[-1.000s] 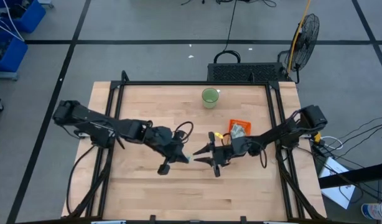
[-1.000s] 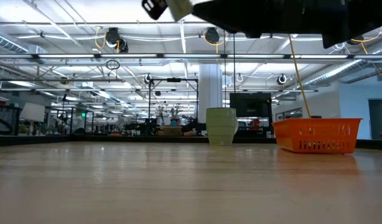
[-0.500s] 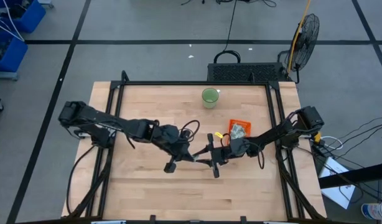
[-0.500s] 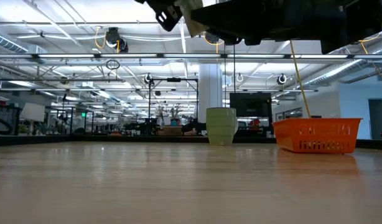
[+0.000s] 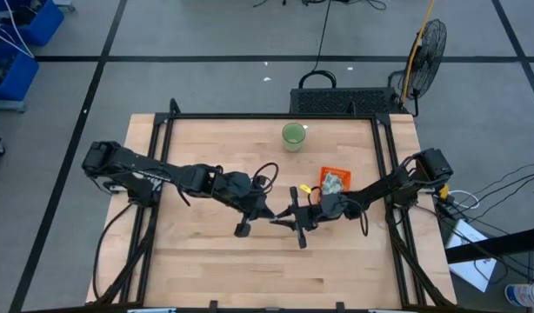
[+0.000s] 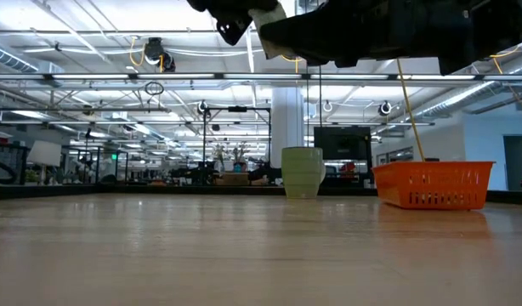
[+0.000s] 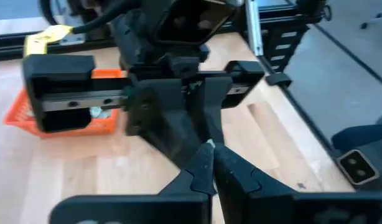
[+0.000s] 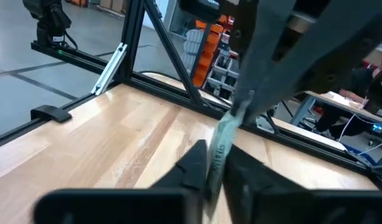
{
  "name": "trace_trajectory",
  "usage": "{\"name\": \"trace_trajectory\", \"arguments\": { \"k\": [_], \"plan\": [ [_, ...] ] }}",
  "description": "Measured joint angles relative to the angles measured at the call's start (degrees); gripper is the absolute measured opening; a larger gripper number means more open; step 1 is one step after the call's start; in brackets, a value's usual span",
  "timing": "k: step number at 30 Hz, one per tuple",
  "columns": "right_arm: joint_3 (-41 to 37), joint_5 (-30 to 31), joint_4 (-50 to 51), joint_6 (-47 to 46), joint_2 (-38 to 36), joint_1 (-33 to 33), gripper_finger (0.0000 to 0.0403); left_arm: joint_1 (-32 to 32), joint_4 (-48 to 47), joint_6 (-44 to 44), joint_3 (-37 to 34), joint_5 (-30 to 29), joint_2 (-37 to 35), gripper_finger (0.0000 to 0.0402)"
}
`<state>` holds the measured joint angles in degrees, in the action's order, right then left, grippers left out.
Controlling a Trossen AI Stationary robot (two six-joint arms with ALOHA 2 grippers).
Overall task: Pick and place Stevia / Truvia into bins
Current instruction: Put the light green packet into the orange basket
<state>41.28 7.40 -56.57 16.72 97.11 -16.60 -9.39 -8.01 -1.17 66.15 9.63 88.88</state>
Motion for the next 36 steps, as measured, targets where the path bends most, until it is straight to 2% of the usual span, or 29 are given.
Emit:
{"name": "trace_trajectory", "arguments": {
  "k": [2, 10, 14, 17, 20, 25, 29, 30, 32, 36],
  "plan": [
    [0.0, 0.02, 0.08, 0.52, -0.01, 0.02, 0.0008, 0.0, 0.01, -0.11, 0.0, -0.83, 0.0, 0.0026],
    [0.0, 0.35, 2.23, 0.47, -0.01, 0.09, 0.0004, 0.0, -2.42, -0.5, 0.0, -1.22, 0.0, 0.0045],
    [0.0, 4.57, 4.83, 0.44, -0.03, 0.13, 0.0003, 0.0, -2.54, -0.06, 0.0, -2.66, 0.0, 0.0044],
    [0.0, 11.92, 10.09, 0.42, -0.04, 0.11, 0.0003, 0.0, -3.36, 0.26, 0.0, -3.88, 0.0, 0.0044],
    [0.0, 23.15, 15.6, 0.45, -0.04, 0.11, 0.0003, 0.0, -5.85, 1.92, 0.0, -5.0, -0.02, 0.0044],
    [0.01, 47.5, 27.4, -0.46, -3.14, -1.0, 0.0003, -0.12, -13.84, 3.36, 0.0, -5.25, -0.02, 0.0044],
    [0.02, 66.67, 42.27, -9.01, -8.14, -2.84, 0.0003, -0.45, -20.74, 5.66, 0.0, -5.31, -0.02, 0.0044],
    [0.01, 69.23, 45.69, -11.83, -9.54, -3.23, 0.0003, -0.68, -22.1, 6.33, 0.0, -5.62, -0.02, 0.0044],
    [0.0, 70.29, 52.35, -16.98, -12.44, -4.17, 0.0003, -1.4, -24.16, 7.48, 0.0, -7.46, -0.02, 0.0044],
    [0.0, 65.15, 62.65, -27.41, -18.75, -4.57, 0.0003, -3.24, -27.71, 8.97, 0.0, -14.03, -0.07, 0.0044]
  ]
}}
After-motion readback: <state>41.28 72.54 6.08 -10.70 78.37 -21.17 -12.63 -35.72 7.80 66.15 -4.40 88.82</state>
